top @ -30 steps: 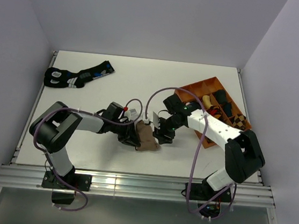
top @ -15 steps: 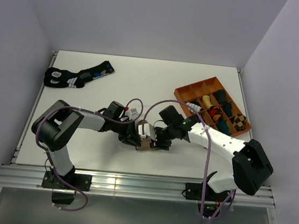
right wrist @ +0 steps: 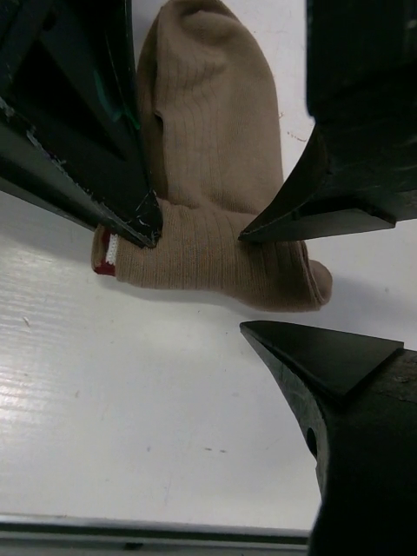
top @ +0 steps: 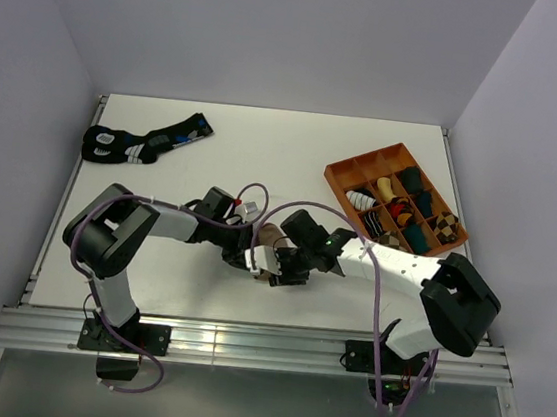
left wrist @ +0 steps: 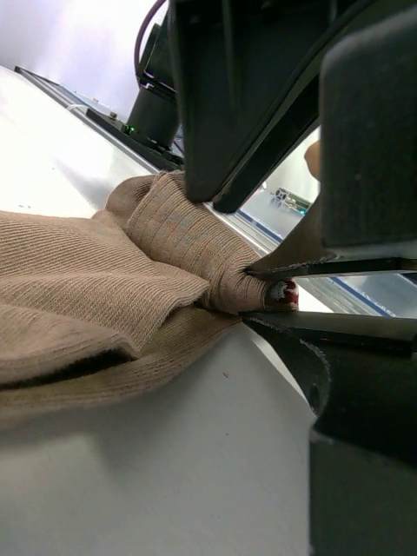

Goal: Roll the socks
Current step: Roll the sock at the center of the board.

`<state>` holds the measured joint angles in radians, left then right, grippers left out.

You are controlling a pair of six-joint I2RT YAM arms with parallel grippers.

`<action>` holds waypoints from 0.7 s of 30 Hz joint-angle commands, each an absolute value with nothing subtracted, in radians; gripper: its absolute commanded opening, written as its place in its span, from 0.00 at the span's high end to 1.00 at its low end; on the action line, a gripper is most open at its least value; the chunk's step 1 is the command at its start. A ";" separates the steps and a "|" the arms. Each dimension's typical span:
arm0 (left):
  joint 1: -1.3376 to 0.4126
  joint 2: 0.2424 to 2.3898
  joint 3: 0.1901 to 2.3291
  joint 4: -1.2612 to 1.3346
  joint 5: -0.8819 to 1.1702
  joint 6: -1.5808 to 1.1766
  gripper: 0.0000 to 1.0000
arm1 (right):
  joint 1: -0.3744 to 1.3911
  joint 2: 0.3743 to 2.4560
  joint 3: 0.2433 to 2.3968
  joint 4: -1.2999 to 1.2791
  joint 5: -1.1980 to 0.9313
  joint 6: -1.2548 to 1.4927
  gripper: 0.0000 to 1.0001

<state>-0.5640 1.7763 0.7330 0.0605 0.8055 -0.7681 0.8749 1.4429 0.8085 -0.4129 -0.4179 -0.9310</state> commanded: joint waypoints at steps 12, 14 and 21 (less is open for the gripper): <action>-0.560 1.810 0.772 0.046 0.834 -0.729 1.00 | 0.893 1.526 0.813 -0.319 -0.299 -0.951 0.52; -0.560 1.812 0.772 0.055 0.842 -0.735 1.00 | 0.893 1.540 0.819 -0.318 -0.291 -0.956 0.50; -0.560 1.796 0.743 0.147 0.879 -0.816 1.00 | 0.893 1.578 0.845 -0.330 -0.275 -0.948 0.52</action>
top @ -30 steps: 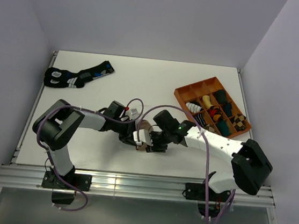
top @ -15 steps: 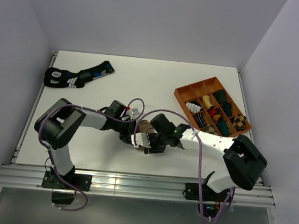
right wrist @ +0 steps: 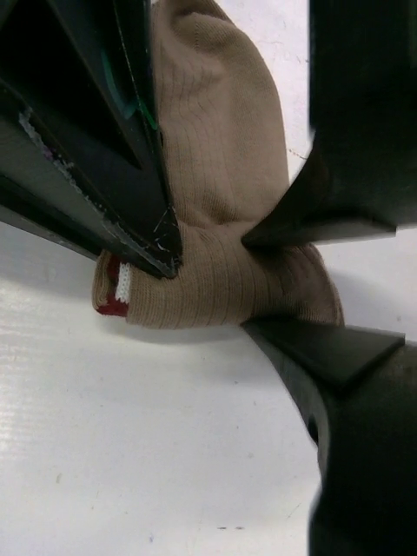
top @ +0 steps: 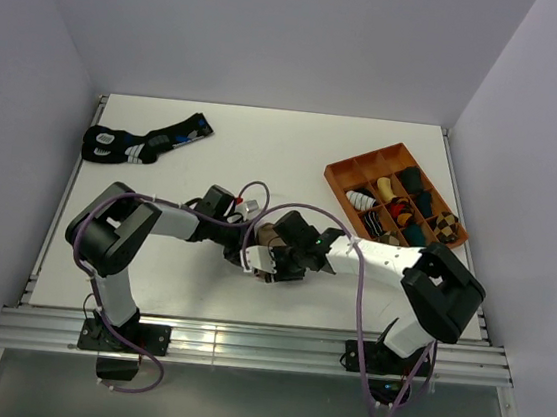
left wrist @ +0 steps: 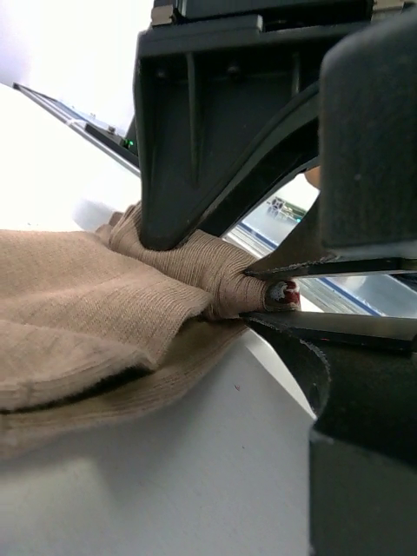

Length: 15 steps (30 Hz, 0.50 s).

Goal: Roll the socks
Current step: Roll the sock at the center of the board.

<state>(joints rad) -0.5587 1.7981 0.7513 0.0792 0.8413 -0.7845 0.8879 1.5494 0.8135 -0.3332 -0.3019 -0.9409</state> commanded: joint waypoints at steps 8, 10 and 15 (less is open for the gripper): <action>-0.558 1.704 0.631 0.320 0.781 -0.988 0.80 | 0.844 1.675 1.021 -0.590 -0.413 -0.954 0.69; -0.558 1.677 0.605 0.362 0.749 -1.020 0.74 | 0.833 1.701 1.058 -0.652 -0.439 -0.960 0.69; -0.558 1.586 0.522 0.460 0.637 -1.072 0.66 | 0.810 1.735 1.111 -0.742 -0.471 -0.960 0.71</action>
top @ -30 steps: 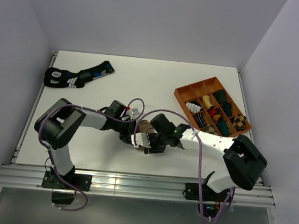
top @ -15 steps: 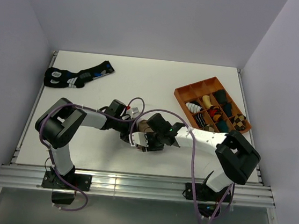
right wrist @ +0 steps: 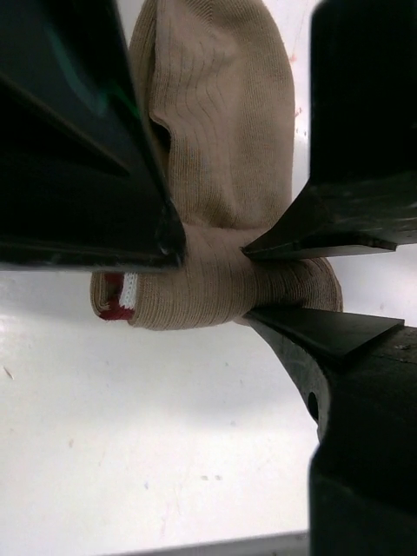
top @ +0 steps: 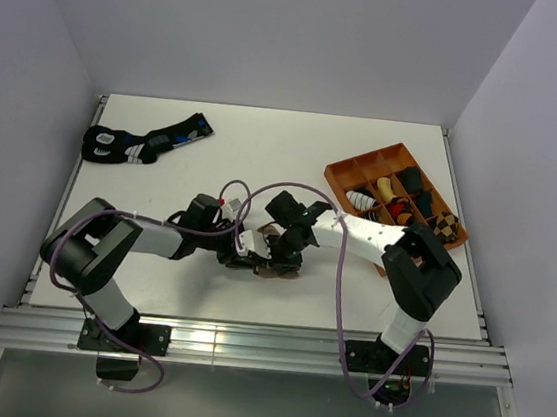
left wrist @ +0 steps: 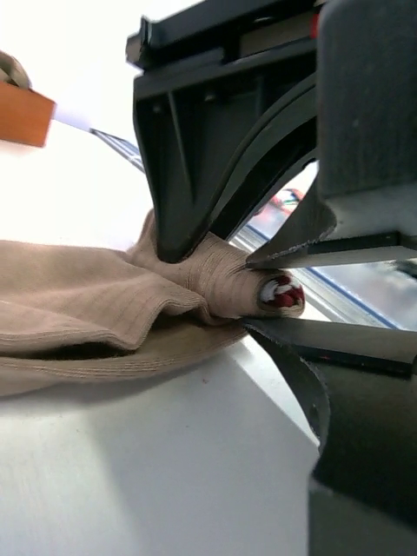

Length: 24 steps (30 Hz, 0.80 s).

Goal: Roll the socks
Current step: Roll the sock at the center of the board.

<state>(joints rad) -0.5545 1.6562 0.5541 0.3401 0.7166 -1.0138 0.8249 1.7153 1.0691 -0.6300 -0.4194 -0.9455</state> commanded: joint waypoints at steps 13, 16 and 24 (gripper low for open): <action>-0.555 1.316 0.273 0.624 0.313 -1.167 0.62 | 0.773 1.882 1.279 -0.971 -0.543 -0.982 0.71; -0.555 1.212 0.181 0.676 0.246 -1.198 0.61 | 0.747 1.945 1.354 -1.043 -0.571 -0.997 0.71; -0.561 0.927 0.071 0.649 0.097 -1.183 0.63 | 0.709 2.115 1.547 -1.202 -0.630 -1.023 0.71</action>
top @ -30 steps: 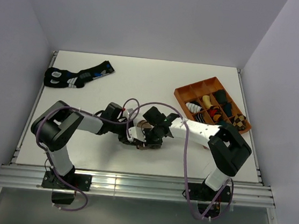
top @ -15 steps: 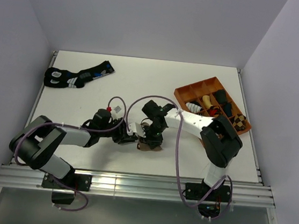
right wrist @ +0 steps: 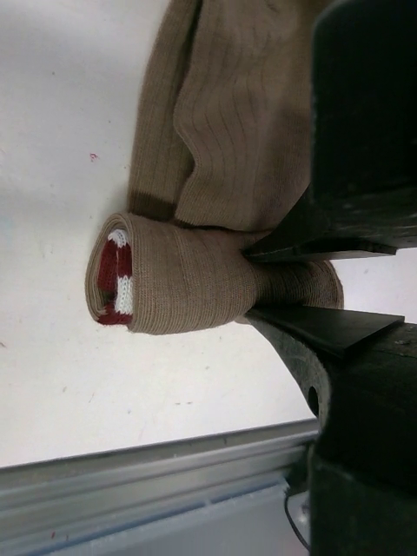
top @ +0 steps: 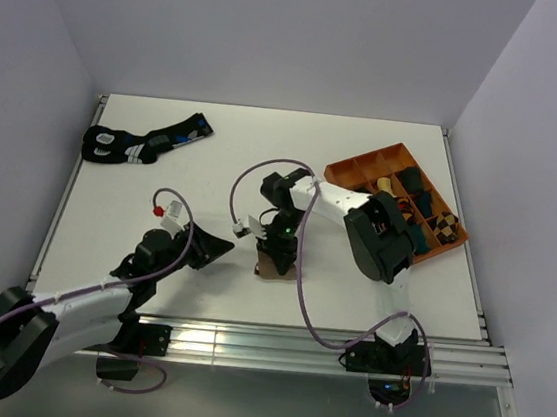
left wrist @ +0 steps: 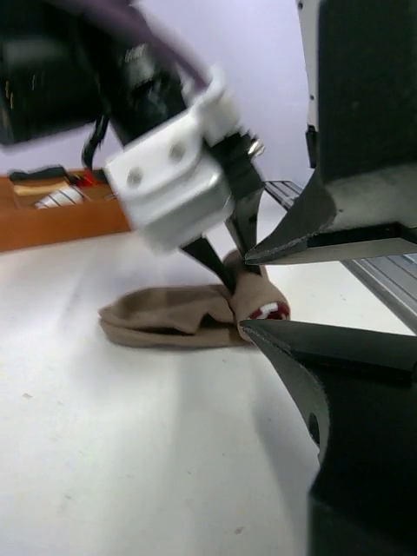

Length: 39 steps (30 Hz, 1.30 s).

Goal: Roll the socks
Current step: Roll the sock at the center of the board.

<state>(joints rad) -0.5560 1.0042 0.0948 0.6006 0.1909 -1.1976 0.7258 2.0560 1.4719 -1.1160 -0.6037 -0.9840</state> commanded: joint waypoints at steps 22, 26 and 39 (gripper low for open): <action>-0.916 1.219 0.336 0.678 -0.023 -0.563 0.59 | 0.683 2.306 1.747 -1.424 -0.699 -1.095 0.70; -0.916 1.305 0.377 0.667 0.009 -0.513 0.57 | 0.681 2.295 1.727 -1.405 -0.686 -1.081 0.70; -0.914 1.448 0.443 0.646 0.089 -0.462 0.58 | 0.681 2.302 1.723 -1.385 -0.681 -1.060 0.70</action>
<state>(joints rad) -0.9115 1.4334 0.4046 0.6228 0.0612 -0.4969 0.6819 2.2906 1.7336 -1.3838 -0.7193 -1.0554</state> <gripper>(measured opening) 0.417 0.301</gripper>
